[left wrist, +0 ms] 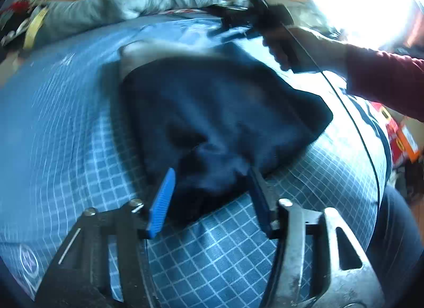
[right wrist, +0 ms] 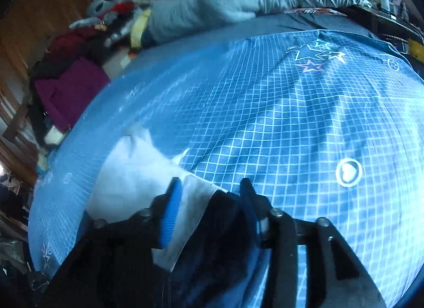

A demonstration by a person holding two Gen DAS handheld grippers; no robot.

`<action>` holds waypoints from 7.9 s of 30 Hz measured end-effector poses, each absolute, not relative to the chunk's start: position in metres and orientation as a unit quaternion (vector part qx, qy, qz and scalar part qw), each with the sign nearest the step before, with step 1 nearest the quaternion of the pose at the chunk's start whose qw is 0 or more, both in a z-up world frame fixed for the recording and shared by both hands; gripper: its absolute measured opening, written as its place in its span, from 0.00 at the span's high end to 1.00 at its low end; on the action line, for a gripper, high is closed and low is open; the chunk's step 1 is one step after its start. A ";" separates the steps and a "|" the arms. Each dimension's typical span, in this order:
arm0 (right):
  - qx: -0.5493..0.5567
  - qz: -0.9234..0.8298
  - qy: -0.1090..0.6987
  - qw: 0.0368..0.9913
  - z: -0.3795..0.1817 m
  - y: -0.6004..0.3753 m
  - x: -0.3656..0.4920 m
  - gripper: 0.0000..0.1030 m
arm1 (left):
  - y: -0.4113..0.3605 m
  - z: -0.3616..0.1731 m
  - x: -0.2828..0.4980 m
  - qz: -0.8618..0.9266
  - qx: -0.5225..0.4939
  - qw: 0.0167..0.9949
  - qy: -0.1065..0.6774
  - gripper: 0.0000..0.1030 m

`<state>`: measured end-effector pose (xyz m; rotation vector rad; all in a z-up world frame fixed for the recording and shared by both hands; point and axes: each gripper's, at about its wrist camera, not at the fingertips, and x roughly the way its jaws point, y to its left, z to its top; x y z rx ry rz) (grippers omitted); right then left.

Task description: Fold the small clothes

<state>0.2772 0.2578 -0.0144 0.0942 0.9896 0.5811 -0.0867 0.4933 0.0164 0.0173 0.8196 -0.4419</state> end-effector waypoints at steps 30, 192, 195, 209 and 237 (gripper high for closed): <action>-0.039 0.091 0.497 0.862 -0.035 0.133 -0.093 0.00 | 0.487 -0.019 -0.112 -0.007 -0.025 0.874 0.484 0.00; -0.044 0.067 0.447 0.891 -0.046 0.137 -0.097 0.00 | 0.474 -0.026 -0.099 0.000 -0.031 0.890 0.456 0.00; -0.045 0.065 0.447 0.891 -0.046 0.138 -0.099 0.00 | 0.474 -0.026 -0.098 0.000 -0.031 0.889 0.456 0.00; -0.047 0.055 0.445 0.893 -0.046 0.140 -0.099 0.00 | 0.471 -0.026 -0.097 0.000 -0.033 0.889 0.457 0.00; -0.043 0.058 0.445 0.893 -0.046 0.140 -0.099 0.00 | 0.472 -0.026 -0.096 0.007 -0.034 0.881 0.473 0.00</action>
